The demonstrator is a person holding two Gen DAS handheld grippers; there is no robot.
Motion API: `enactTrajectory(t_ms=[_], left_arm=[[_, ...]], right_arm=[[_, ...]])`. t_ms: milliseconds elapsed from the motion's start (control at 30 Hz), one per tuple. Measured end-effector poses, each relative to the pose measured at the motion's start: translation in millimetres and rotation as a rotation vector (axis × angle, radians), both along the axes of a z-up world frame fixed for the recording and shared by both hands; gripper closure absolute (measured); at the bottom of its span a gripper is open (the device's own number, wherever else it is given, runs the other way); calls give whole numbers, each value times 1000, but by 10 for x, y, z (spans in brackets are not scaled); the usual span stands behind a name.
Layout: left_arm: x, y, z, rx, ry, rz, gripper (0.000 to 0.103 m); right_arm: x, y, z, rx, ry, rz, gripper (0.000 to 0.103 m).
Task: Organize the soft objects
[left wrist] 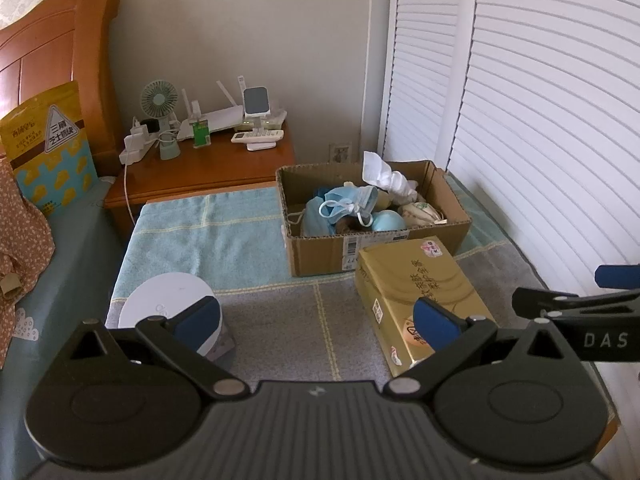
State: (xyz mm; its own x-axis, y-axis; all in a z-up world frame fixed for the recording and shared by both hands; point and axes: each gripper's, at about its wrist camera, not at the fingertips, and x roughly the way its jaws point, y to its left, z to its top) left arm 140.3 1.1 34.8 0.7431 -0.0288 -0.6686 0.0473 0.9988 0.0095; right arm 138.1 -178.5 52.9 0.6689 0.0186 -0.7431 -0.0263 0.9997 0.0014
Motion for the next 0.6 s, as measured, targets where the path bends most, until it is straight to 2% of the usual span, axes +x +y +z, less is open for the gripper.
enactTrajectory(t_ms=[600], left_arm=[[-10,1,24,-3,-3,-1,1]], right_arm=[[-29,3,40,-2,-16,4,0]])
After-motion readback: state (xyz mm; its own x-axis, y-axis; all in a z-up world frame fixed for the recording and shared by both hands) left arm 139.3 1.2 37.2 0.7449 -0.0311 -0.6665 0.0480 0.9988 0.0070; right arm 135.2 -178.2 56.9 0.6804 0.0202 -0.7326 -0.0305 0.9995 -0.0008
